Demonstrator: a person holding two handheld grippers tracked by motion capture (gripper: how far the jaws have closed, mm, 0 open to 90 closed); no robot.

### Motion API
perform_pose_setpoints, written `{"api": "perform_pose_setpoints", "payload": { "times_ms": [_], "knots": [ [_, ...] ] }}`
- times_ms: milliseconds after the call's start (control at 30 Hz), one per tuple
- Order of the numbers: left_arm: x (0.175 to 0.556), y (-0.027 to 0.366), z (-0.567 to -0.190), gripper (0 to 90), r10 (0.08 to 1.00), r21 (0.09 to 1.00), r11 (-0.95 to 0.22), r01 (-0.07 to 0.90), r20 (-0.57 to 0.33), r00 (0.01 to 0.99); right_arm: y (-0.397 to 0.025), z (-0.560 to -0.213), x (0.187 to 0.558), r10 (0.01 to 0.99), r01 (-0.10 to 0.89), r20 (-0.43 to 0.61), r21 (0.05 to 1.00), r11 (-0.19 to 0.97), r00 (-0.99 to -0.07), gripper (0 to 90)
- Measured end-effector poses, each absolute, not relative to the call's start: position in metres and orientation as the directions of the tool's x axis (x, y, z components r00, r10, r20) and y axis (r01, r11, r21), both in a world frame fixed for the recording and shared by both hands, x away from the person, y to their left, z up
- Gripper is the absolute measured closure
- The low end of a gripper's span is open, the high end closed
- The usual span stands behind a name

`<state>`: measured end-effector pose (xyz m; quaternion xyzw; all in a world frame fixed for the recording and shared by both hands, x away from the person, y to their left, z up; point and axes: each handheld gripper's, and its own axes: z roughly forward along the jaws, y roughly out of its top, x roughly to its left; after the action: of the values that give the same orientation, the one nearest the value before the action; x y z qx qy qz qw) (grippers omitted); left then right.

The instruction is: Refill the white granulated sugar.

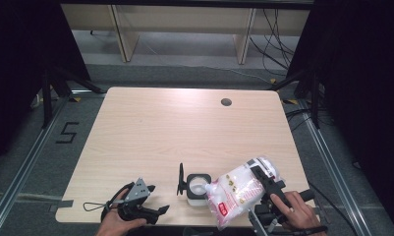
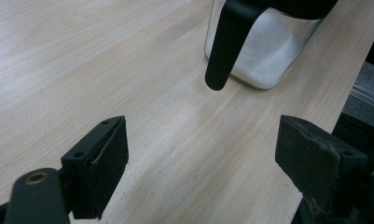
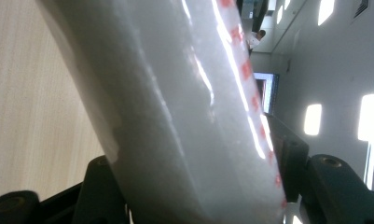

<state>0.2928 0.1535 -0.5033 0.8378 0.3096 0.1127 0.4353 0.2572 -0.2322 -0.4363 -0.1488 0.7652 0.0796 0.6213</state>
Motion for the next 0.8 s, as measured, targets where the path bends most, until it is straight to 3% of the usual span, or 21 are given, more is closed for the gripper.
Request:
{"api": "perform_pose_setpoints", "payload": {
  "times_ms": [400,800],
  "knots": [
    [0.2925,0.1529,-0.5038,16.7,0.622,0.805,-0.412,0.427,-0.094,0.777,-0.2303,-0.4301,0.255,-0.163,-0.35,-0.98,-0.114,0.93,-0.114,46.3],
    [0.2911,0.152,-0.504,16.7,0.632,0.802,-0.396,0.447,-0.115,0.766,-0.2299,-0.4317,0.2528,-0.133,-0.333,-0.98,-0.077,0.94,-0.147,46.3]
  ]
}}
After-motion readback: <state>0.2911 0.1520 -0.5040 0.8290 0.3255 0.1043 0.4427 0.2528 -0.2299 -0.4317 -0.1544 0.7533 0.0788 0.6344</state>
